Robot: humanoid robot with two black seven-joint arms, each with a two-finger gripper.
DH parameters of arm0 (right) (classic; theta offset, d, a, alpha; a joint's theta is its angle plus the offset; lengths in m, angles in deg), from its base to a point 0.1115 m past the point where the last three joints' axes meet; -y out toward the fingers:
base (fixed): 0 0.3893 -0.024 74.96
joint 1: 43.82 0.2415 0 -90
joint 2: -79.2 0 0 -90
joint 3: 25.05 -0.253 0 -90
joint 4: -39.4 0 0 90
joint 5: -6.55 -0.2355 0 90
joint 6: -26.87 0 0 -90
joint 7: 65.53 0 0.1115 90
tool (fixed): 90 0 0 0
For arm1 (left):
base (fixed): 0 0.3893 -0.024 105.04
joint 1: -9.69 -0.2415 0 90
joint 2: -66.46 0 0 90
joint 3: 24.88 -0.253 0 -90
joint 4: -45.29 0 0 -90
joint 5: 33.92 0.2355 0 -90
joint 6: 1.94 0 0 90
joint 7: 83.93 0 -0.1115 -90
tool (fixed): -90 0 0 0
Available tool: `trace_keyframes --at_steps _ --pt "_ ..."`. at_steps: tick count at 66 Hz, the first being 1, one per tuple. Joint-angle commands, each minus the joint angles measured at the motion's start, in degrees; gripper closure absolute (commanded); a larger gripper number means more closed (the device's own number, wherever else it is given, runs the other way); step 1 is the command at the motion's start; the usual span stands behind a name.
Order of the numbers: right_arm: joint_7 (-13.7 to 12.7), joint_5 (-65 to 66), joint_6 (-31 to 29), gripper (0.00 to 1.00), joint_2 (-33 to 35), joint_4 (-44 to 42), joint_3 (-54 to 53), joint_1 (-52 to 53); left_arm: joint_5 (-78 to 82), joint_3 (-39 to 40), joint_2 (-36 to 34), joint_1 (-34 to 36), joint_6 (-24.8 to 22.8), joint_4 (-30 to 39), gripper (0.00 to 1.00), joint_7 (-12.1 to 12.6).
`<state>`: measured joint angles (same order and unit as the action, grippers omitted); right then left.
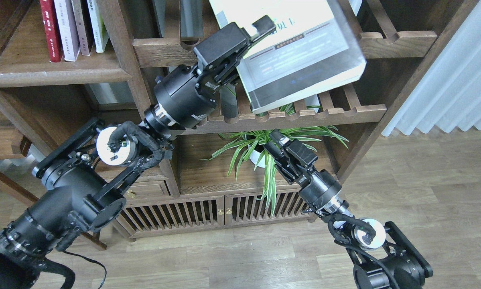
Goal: Organize books on shelf
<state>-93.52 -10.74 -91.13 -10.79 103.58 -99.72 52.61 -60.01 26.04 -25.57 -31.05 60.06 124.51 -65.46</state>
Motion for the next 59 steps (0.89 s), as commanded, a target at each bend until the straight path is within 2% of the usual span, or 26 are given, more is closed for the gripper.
trace_keyframes --at_steps 1,21,30,59 --pt "0.00 0.07 0.00 0.36 0.00 -0.20 0.23 0.25 0.77 1.99 -0.95 2.51 0.00 -0.02 0.94 0.52" --pt "0.00 0.07 0.00 0.36 0.00 -0.46 0.41 0.61 1.21 9.37 -10.09 5.32 0.00 -0.02 0.94 0.78" --pt "0.00 0.07 0.00 0.36 0.00 -0.73 1.11 0.87 1.13 11.75 -14.92 5.41 0.00 -0.02 0.93 2.71" --pt "0.00 0.86 0.00 0.36 0.00 -0.81 1.20 1.40 0.07 12.19 -30.31 6.11 0.00 -0.02 0.93 2.71"
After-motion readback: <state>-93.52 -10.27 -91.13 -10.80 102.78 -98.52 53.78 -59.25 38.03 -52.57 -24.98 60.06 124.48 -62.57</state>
